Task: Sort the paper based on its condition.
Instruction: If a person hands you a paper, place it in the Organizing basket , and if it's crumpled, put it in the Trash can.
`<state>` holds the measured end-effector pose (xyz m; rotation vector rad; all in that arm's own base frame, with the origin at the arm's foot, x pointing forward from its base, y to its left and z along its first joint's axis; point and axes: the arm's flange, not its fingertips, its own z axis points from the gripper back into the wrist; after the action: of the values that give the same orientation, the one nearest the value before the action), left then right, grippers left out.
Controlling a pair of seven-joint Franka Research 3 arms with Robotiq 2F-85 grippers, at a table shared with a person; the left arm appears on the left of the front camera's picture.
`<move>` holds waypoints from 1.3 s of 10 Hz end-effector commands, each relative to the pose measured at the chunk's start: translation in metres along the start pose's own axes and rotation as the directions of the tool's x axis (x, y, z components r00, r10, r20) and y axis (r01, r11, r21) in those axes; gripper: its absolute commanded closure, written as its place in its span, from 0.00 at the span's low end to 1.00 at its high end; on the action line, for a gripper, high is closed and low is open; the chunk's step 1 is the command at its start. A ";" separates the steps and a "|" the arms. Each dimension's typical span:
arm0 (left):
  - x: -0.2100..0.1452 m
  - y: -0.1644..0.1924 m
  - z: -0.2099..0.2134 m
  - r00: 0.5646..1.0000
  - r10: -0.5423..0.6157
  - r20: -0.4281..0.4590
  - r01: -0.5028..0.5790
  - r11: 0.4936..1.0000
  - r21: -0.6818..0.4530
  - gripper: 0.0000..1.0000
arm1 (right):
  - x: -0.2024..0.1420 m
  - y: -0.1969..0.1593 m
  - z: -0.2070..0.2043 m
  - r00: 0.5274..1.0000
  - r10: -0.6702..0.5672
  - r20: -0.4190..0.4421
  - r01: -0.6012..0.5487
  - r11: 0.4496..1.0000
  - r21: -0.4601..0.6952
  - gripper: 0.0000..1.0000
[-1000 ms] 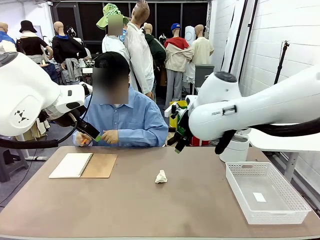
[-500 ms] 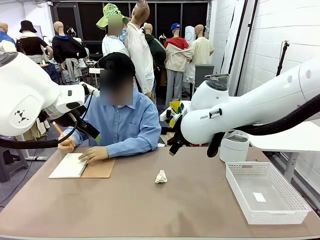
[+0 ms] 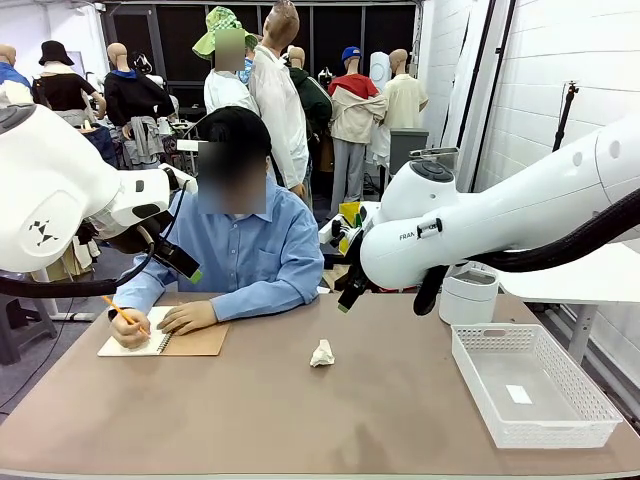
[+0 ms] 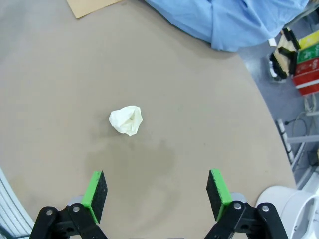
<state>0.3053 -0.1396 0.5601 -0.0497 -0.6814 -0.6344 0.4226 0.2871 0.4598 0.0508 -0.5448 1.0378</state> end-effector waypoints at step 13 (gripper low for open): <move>0.000 0.001 0.000 1.000 0.002 0.002 -0.002 1.000 0.000 0.00 | 0.036 0.012 -0.156 0.954 0.227 -0.194 -0.177 0.953 0.246 0.00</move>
<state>0.3053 -0.1397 0.5601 -0.0495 -0.6814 -0.6345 0.4809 0.3637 0.3364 0.0951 -0.2570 1.2661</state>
